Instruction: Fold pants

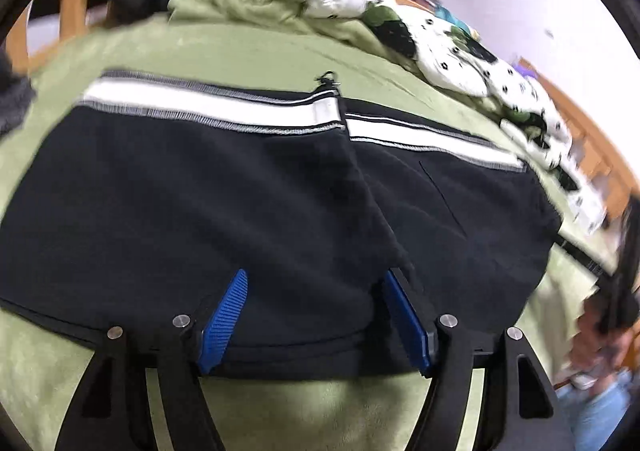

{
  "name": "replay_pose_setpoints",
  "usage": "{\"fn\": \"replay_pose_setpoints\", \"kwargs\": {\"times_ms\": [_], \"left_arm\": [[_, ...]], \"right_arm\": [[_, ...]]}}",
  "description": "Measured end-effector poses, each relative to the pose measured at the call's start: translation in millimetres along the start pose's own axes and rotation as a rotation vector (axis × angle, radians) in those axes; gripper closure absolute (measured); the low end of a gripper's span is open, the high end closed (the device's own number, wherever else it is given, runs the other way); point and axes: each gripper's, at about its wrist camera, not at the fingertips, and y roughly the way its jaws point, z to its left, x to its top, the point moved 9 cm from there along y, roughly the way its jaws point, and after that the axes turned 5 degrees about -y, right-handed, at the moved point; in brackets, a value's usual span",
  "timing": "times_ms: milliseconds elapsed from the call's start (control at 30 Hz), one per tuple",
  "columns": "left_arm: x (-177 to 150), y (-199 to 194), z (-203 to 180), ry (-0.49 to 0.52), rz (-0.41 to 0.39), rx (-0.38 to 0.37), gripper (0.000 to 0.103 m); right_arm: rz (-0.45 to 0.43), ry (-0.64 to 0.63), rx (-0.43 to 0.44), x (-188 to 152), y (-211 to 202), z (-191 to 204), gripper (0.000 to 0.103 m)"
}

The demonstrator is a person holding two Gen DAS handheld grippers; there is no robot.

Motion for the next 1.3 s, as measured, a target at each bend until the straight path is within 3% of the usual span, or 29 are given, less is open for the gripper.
{"fn": "replay_pose_setpoints", "kwargs": {"times_ms": [167,400,600,733,833,867,967,1067,1233,1300], "left_arm": [[1,-21,18,-0.122,0.051,-0.107,0.038],[19,-80,89,-0.202,-0.075,0.064,0.038],[12,-106,154,-0.348,-0.123,0.099,0.038],[-1,-98,191,-0.42,-0.138,0.054,0.038],[-13,-79,214,-0.464,-0.092,0.019,0.038],[-15,-71,220,-0.511,-0.08,-0.031,0.038],[-8,-64,223,-0.551,-0.106,-0.107,0.038],[-1,-51,219,-0.571,-0.111,-0.134,0.039],[7,-41,218,-0.64,-0.131,-0.059,0.06],[9,-42,215,-0.651,-0.129,-0.031,0.076]], "right_arm": [[0.022,0.055,0.005,4,1,11,0.041],[-0.023,0.038,0.002,34,-25,48,0.042],[-0.051,0.009,0.044,62,-61,99,0.042],[-0.095,-0.005,0.079,65,-62,118,0.041],[-0.021,-0.047,0.075,46,-34,124,0.042],[-0.004,-0.059,0.074,42,-28,126,0.043],[0.019,-0.088,0.056,32,-14,128,0.043],[0.029,-0.118,0.043,25,-6,130,0.043],[0.06,-0.163,0.023,11,0,129,0.043],[0.057,-0.173,0.025,9,-2,126,0.043]]}}
